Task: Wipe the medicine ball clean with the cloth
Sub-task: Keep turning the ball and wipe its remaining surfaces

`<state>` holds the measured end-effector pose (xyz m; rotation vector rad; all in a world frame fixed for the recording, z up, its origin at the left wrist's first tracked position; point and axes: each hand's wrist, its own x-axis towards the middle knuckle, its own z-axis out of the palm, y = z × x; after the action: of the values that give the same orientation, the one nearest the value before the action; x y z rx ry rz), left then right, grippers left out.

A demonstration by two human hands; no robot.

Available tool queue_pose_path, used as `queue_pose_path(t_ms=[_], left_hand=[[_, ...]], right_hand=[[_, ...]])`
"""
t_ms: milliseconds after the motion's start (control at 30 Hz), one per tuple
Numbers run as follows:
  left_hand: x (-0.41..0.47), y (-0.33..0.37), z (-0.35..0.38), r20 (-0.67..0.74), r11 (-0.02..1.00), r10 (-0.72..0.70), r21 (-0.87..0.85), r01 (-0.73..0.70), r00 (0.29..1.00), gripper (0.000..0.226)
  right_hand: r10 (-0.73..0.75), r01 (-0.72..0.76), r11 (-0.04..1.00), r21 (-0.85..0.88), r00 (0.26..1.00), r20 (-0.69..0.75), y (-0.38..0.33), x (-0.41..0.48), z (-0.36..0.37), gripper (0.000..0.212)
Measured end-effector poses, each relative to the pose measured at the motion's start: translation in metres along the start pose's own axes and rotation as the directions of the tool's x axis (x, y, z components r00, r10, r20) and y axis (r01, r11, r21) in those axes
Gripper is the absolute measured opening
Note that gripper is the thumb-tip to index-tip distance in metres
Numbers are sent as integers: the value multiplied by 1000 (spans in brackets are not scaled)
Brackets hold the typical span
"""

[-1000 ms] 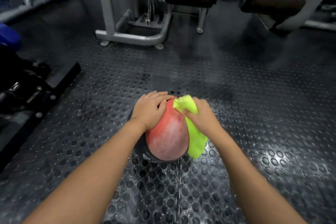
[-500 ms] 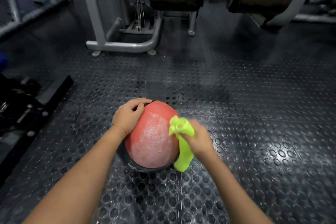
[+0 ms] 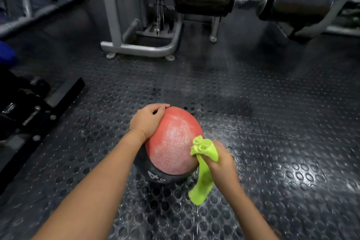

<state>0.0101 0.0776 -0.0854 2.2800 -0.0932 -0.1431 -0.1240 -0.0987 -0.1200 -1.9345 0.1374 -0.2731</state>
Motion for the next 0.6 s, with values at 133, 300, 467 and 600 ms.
queue_pose_path(t_ms=[133, 300, 467, 600], left_hand=[[-3, -2, -2, 53, 995, 83, 50, -86, 995, 29], [-3, -9, -3, -1, 998, -1, -64, 1, 1000, 26], [-1, -5, -1, -10, 998, 19, -64, -19, 1000, 26], [-10, -5, 5, -69, 999, 21, -38, -23, 997, 28]], right_hand=[[96, -97, 995, -19, 993, -67, 7, 50, -1, 12], [103, -104, 994, -14, 991, -85, -2, 45, 9, 7], [-38, 38, 999, 5, 999, -38, 2, -1, 9, 16], [238, -232, 971, 57, 956, -169, 25, 32, 7, 4]])
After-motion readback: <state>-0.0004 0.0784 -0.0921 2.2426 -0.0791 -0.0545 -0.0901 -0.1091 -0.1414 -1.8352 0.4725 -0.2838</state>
